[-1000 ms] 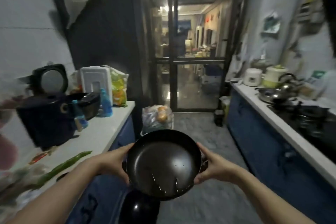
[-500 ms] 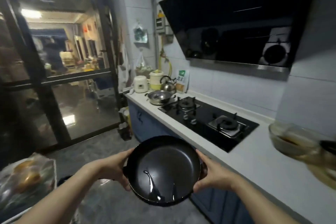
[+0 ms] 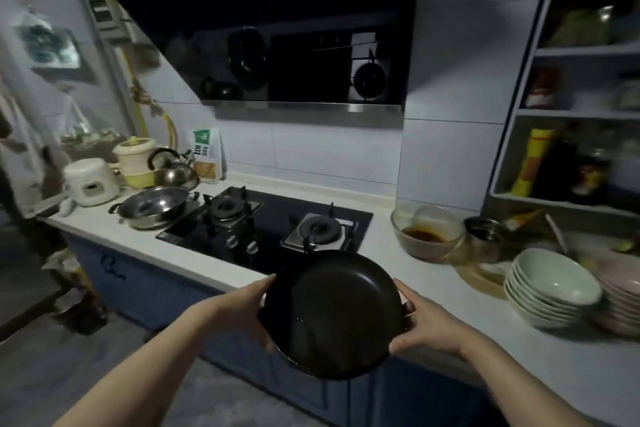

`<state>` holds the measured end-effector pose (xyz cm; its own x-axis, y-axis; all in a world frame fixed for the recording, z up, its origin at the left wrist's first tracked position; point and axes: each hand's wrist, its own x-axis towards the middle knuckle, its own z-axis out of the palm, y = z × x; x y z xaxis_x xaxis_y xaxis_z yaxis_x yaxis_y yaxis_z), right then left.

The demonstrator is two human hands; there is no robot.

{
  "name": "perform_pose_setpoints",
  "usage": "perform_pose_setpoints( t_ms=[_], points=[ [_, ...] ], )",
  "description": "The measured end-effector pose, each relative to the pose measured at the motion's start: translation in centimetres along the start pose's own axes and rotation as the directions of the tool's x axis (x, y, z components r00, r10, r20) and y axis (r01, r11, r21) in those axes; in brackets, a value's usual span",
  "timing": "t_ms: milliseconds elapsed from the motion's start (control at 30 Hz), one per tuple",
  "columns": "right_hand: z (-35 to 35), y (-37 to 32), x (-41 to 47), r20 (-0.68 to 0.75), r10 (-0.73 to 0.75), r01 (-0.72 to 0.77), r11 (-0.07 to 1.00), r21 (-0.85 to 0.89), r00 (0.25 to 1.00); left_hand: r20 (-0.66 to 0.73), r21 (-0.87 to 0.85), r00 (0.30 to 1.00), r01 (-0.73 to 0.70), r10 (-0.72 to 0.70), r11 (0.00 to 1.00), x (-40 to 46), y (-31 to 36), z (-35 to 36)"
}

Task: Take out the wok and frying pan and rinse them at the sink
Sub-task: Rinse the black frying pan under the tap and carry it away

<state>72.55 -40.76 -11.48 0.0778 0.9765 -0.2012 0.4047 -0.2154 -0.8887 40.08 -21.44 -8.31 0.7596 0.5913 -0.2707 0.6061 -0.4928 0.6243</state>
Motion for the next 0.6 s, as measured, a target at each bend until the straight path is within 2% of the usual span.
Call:
perform_pose_setpoints(
  t_ms=[100,333,467,600],
  points=[
    [-3.4,2.3,2.1,-0.014,0.014,-0.013,0.999,0.039,1.000,0.024,0.016,1.000,-0.009,0.009,1.000,6.8,1.3,0.8],
    [-9.9,9.9,7.7,-0.017,0.074,-0.072,0.991,0.116,0.997,0.091,-0.067,0.975,-0.199,0.204,0.978,20.7,0.9,4.0],
    [-11.2,13.4,10.1,-0.035,-0.011,0.011,1.000,-0.003,0.999,0.082,-0.094,0.952,-0.288,0.295,0.953,24.6,0.8,6.3],
    [-11.2,16.0,12.2,-0.061,0.065,-0.065,0.998,-0.007,0.996,0.078,-0.094,0.949,-0.299,0.306,0.950,27.0,0.2,7.2]
  ],
)
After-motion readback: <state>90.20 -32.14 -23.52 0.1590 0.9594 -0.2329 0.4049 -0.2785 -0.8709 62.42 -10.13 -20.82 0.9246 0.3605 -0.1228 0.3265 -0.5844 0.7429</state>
